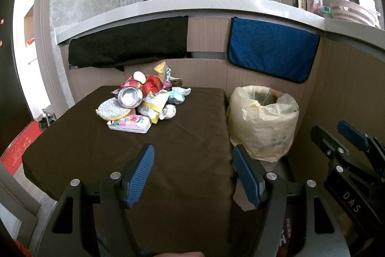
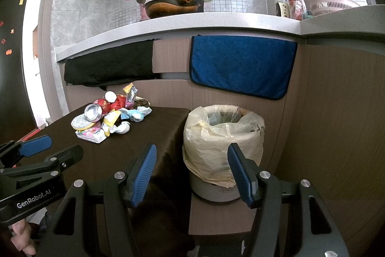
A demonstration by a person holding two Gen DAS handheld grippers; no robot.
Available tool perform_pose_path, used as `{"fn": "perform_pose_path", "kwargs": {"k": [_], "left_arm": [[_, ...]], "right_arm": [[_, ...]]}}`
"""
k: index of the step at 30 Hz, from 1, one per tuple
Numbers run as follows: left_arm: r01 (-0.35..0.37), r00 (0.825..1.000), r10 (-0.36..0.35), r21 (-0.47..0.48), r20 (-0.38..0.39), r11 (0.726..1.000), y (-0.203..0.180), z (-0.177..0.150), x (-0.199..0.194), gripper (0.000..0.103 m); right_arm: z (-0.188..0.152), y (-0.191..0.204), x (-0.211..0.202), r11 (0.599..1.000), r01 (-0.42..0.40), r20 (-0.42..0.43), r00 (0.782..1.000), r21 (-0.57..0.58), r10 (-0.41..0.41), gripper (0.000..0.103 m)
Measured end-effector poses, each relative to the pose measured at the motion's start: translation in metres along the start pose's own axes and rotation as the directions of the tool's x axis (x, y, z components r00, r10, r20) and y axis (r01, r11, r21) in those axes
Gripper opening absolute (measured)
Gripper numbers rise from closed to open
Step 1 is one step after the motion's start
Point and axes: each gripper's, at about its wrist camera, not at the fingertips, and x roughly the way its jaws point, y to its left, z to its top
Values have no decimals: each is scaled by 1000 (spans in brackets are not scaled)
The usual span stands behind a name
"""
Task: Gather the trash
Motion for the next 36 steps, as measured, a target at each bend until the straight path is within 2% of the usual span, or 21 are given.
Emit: {"fn": "perform_pose_path", "kwargs": {"k": [27, 33, 36], "left_arm": [[0, 1000, 0, -1, -2, 1000, 2, 1, 0, 68], [0, 1000, 0, -24, -29, 1000, 11, 5, 7, 68], [28, 998, -31, -51, -55, 998, 28, 11, 20, 68]], "right_arm": [[-1, 1, -1, 1000, -1, 1, 1000, 2, 1, 59], [1, -3, 3, 1000, -2, 2, 1000, -1, 2, 59], [13, -4, 9, 1000, -10, 14, 1000, -19, 10, 59]]}}
